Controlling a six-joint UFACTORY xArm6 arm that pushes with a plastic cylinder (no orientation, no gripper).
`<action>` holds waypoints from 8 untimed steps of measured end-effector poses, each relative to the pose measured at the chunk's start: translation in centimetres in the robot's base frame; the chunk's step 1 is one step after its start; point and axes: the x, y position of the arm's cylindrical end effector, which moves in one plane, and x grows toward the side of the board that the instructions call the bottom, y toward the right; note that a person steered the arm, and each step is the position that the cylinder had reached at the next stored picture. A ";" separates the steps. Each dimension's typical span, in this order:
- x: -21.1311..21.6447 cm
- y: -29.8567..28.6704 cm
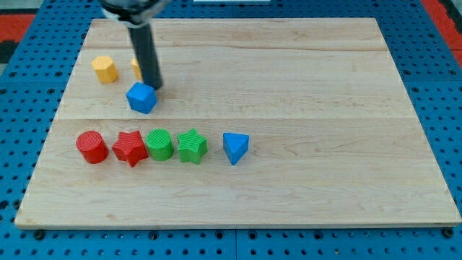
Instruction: Push the blue cube to the green star
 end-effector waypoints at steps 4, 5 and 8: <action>2.6 -3.4; 3.7 -1.4; 3.9 14.0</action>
